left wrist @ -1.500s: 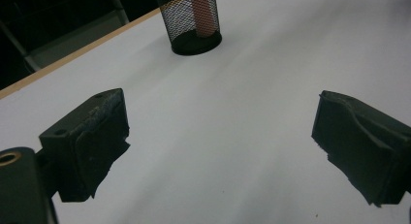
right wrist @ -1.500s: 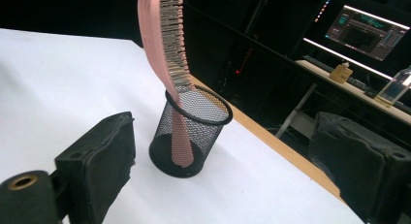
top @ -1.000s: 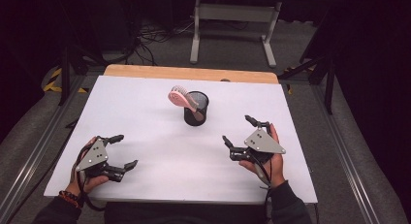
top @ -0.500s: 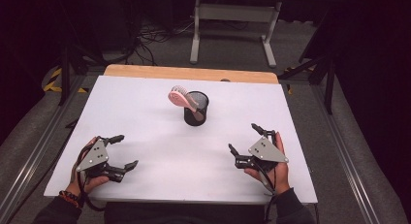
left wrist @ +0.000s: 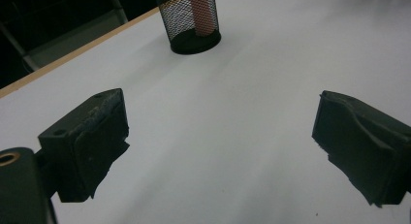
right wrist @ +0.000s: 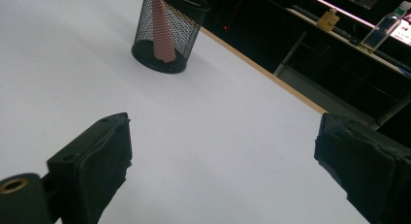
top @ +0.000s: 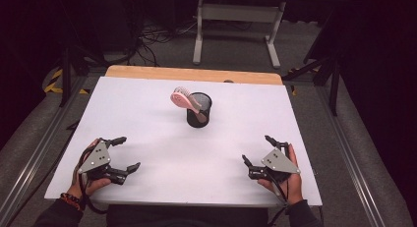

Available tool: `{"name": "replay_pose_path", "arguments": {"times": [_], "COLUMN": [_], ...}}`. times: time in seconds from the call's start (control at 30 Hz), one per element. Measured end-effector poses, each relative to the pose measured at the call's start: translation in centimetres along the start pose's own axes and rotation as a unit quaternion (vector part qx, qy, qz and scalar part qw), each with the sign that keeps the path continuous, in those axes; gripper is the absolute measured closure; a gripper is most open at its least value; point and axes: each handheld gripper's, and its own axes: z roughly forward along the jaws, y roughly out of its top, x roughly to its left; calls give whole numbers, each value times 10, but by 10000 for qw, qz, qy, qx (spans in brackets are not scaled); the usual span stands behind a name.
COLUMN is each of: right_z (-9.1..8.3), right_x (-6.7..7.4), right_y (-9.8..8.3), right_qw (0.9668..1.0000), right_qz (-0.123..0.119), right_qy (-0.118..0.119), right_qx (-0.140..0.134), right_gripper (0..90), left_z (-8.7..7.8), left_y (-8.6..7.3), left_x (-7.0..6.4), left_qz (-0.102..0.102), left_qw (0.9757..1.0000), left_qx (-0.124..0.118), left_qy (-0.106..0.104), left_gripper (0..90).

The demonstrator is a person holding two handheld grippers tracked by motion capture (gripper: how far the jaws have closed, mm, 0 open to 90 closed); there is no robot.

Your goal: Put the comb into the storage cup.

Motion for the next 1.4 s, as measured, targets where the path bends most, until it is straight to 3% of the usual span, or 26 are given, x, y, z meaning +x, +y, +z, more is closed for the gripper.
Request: {"name": "replay_pose_path", "arguments": {"times": [0.3,0.43,1.4], "right_z": [-11,-15,-16], "right_x": [-7,-11,-7], "right_y": [-20,-25,-24], "right_qw": [9998,9991,9991], "right_qz": [191,418,417], "right_qy": [-54,-19,-21], "right_qx": [54,-2,8], "right_gripper": [56,56,51], "left_z": [2,2,4], "left_y": [0,0,2], "left_x": [1,2,-1], "left_qz": [-32,-62,30], "left_qw": [10000,10000,10000], "left_qx": [-14,-10,-16], "left_qy": [-10,-8,-38], "left_gripper": [67,67,65]}}
